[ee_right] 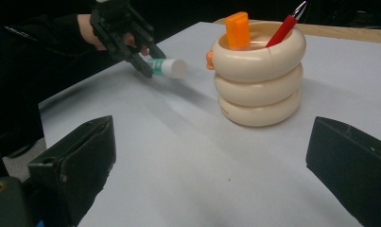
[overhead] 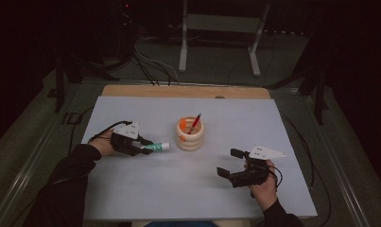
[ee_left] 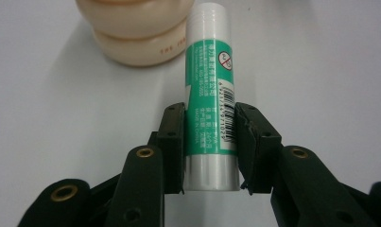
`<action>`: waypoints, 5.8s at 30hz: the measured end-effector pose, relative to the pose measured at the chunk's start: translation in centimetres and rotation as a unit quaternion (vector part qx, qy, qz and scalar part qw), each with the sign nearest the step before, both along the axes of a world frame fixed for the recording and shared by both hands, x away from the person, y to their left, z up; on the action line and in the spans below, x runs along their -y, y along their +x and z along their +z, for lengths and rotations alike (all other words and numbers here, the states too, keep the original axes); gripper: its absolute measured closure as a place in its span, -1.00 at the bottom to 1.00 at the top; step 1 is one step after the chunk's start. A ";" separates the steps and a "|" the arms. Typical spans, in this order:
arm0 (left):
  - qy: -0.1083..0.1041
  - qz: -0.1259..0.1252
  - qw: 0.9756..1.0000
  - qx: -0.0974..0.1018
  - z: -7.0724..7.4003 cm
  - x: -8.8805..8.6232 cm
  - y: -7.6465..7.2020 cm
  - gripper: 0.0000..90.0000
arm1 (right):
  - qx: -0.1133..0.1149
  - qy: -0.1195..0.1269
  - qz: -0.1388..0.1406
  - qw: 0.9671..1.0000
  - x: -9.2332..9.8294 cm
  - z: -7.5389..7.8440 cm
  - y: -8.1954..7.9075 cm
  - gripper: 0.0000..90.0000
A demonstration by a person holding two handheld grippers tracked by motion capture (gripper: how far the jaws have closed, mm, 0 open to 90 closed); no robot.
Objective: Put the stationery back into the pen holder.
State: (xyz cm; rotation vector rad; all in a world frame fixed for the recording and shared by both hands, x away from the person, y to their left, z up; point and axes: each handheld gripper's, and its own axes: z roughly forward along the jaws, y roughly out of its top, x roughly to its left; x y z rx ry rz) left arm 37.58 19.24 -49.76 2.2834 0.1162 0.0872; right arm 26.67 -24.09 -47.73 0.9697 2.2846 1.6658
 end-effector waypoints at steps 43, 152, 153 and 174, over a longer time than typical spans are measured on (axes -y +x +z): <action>-0.124 0.149 0.980 -0.046 1.7 4.2 -8.0 0.48 | 0.009 0.003 -0.031 0.999 -1.1 0.0 0.3 -0.94; -0.162 0.279 0.947 -0.005 0.7 4.9 -10.0 -0.99 | 0.005 0.061 -0.029 0.998 -8.8 8.4 3.8 0.46; -0.162 0.277 0.947 -0.004 0.6 4.8 -10.0 -1.00 | 0.008 0.059 -0.029 0.998 -8.8 8.5 3.9 0.46; -0.154 0.353 0.922 0.034 0.4 0.8 -10.3 -1.00 | 0.029 0.041 -0.046 0.998 -7.8 10.7 5.9 0.46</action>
